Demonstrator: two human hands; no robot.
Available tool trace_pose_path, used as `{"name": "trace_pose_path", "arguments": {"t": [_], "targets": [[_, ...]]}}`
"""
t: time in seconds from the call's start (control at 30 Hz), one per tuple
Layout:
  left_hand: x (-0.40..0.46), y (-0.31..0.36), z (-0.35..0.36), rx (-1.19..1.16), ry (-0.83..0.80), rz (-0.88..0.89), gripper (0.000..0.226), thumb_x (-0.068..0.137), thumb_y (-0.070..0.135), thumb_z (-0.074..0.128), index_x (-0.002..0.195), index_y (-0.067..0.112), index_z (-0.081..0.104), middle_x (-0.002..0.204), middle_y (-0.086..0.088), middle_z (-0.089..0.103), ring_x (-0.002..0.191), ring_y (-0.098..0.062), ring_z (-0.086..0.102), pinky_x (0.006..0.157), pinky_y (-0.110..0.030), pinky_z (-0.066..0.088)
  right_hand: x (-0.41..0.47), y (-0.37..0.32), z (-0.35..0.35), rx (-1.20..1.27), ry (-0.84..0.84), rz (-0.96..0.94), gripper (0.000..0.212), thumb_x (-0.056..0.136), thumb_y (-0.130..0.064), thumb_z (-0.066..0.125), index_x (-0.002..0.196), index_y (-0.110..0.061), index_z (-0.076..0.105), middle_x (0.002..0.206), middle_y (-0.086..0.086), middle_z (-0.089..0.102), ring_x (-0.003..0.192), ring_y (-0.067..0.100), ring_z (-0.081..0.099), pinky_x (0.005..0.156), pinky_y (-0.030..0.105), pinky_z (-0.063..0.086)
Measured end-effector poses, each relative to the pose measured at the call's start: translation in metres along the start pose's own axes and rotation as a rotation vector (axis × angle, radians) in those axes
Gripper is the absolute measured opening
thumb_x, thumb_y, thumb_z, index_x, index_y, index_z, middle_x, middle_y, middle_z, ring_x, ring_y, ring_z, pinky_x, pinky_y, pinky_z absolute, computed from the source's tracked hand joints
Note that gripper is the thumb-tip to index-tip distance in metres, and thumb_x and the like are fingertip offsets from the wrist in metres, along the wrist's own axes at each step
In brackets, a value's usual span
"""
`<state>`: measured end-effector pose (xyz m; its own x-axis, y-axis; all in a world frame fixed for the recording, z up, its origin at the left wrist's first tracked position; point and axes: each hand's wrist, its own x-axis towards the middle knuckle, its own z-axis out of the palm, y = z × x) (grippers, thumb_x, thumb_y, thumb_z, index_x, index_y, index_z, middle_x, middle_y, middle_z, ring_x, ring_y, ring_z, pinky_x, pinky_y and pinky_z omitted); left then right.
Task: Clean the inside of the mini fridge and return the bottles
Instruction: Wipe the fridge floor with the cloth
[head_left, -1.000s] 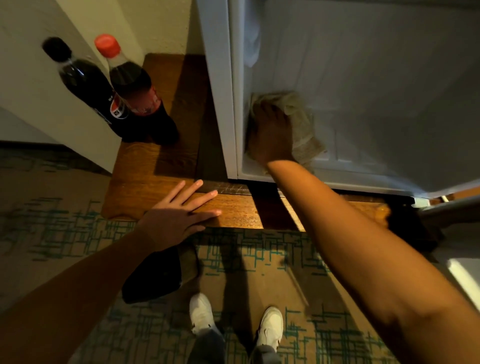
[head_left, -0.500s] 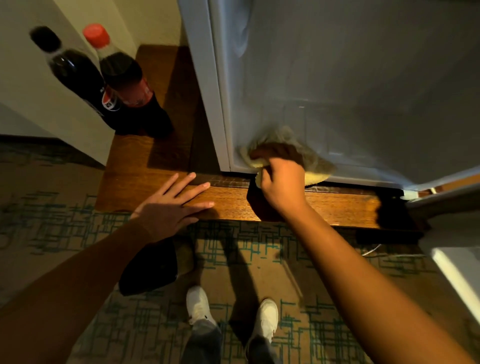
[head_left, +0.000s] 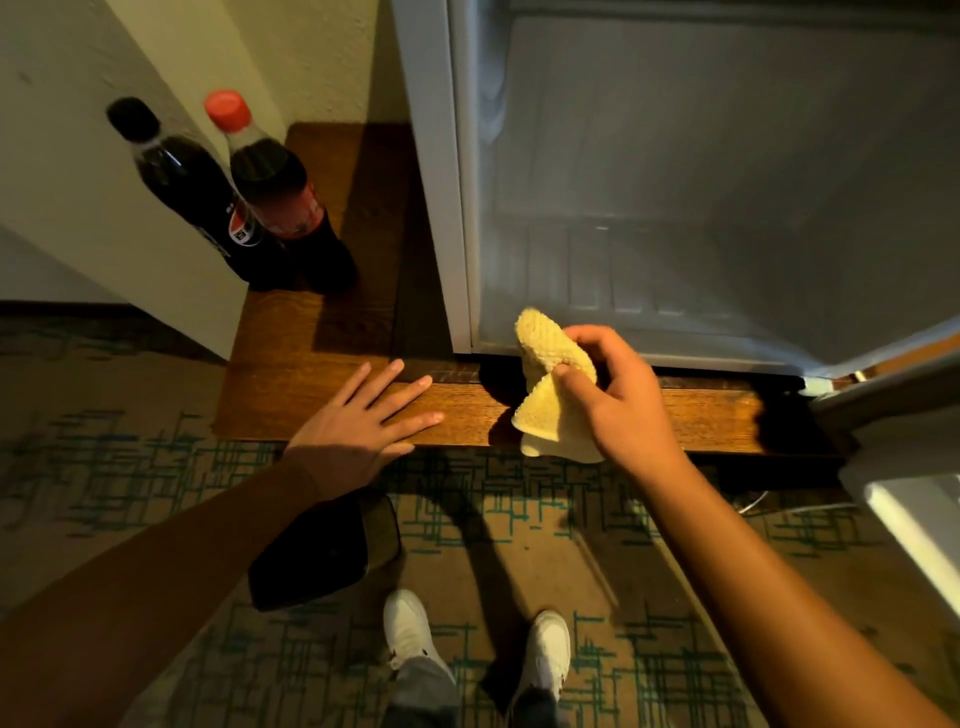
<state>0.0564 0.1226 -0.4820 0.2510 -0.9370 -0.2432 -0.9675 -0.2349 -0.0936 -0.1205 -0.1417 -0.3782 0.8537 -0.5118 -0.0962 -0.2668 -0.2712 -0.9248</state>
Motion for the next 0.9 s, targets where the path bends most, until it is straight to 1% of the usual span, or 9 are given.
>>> {"name": "trace_pose_path", "arguments": {"t": [0.2,0.27,0.33,0.4,0.47,0.57,0.7,0.83,0.9], "targets": [[0.000,0.024,-0.035,-0.375,-0.050,-0.205,0.049,0.102,0.048,0.022,0.150,0.045,0.030,0.166,0.010,0.018,0.155,-0.023,0.003,0.124,-0.054,0.009,-0.013,-0.015,-0.010,-0.053,0.025,-0.029,0.021,0.086,-0.018,0.073,0.101,-0.026,0.060,0.099,-0.015,0.067,0.095,0.000,0.063,0.083,0.029,0.054],[0.005,0.034,-0.075,-0.768,-0.038,-0.354,0.040,0.105,0.044,0.035,0.143,0.040,0.046,0.157,0.012,0.037,0.151,-0.017,0.022,0.122,-0.045,0.022,-0.016,-0.022,-0.014,-0.061,0.042,-0.037,0.021,0.086,-0.024,0.074,0.101,-0.023,0.060,0.098,-0.013,0.066,0.094,0.003,0.064,0.082,0.035,0.057],[0.009,0.051,-0.117,-1.080,0.085,-0.384,0.034,0.102,0.038,0.048,0.136,0.036,0.057,0.137,0.013,0.057,0.129,-0.009,0.051,0.108,-0.035,0.042,-0.019,-0.028,-0.014,-0.062,0.038,-0.046,0.022,0.084,-0.029,0.075,0.098,-0.023,0.059,0.096,-0.012,0.066,0.092,0.004,0.064,0.079,0.037,0.058],[0.012,0.071,-0.147,-1.290,0.151,-0.331,0.039,0.096,0.043,0.058,0.135,0.038,0.056,0.129,0.015,0.062,0.115,0.000,0.060,0.101,-0.032,0.051,-0.022,-0.035,-0.010,-0.055,0.050,-0.084,0.024,0.083,-0.032,0.077,0.094,-0.022,0.059,0.092,-0.010,0.067,0.088,0.007,0.066,0.075,0.037,0.058],[0.017,0.089,-0.157,-1.494,0.136,-0.302,0.063,0.083,0.054,0.068,0.140,0.038,0.048,0.133,0.009,0.061,0.118,-0.005,0.061,0.102,-0.036,0.052,-0.025,-0.039,-0.004,-0.043,0.088,-0.118,0.023,0.083,-0.032,0.078,0.093,-0.020,0.061,0.088,-0.007,0.067,0.083,0.011,0.066,0.071,0.034,0.055],[0.026,0.106,-0.157,-1.624,0.166,-0.328,0.089,0.070,0.060,0.078,0.146,0.035,0.039,0.141,0.001,0.057,0.127,-0.015,0.058,0.107,-0.043,0.048,-0.027,-0.045,-0.001,0.069,0.152,-0.081,0.022,0.095,-0.035,0.063,0.095,-0.014,0.068,0.085,-0.007,0.069,0.080,0.007,0.065,0.070,0.031,0.050],[0.029,0.114,-0.154,-1.639,0.350,-0.421,0.046,0.085,0.031,0.073,0.125,0.041,0.052,0.121,0.006,0.069,0.113,-0.011,0.065,0.100,-0.048,0.053,-0.036,-0.051,-0.011,0.299,0.032,0.061,0.051,0.105,-0.041,0.033,0.104,-0.011,0.075,0.100,0.000,0.077,0.096,0.013,0.072,0.087,0.028,0.057],[0.026,0.116,-0.162,-1.645,0.412,-0.431,0.029,0.098,0.016,0.060,0.114,0.040,0.059,0.111,0.008,0.073,0.106,-0.009,0.068,0.094,-0.038,0.056,-0.041,-0.045,-0.022,0.233,0.111,-0.006,0.030,0.103,-0.027,0.048,0.112,-0.013,0.072,0.107,-0.001,0.075,0.100,0.011,0.069,0.086,0.021,0.053],[0.024,0.119,-0.168,-1.709,0.400,-0.381,0.031,0.098,0.006,0.056,0.115,0.032,0.061,0.104,0.011,0.075,0.101,-0.006,0.070,0.084,-0.025,0.055,-0.037,-0.028,-0.026,0.180,0.090,0.079,0.036,0.096,-0.042,0.059,0.127,-0.025,0.064,0.123,-0.008,0.068,0.113,0.005,0.063,0.094,0.024,0.050]]}}
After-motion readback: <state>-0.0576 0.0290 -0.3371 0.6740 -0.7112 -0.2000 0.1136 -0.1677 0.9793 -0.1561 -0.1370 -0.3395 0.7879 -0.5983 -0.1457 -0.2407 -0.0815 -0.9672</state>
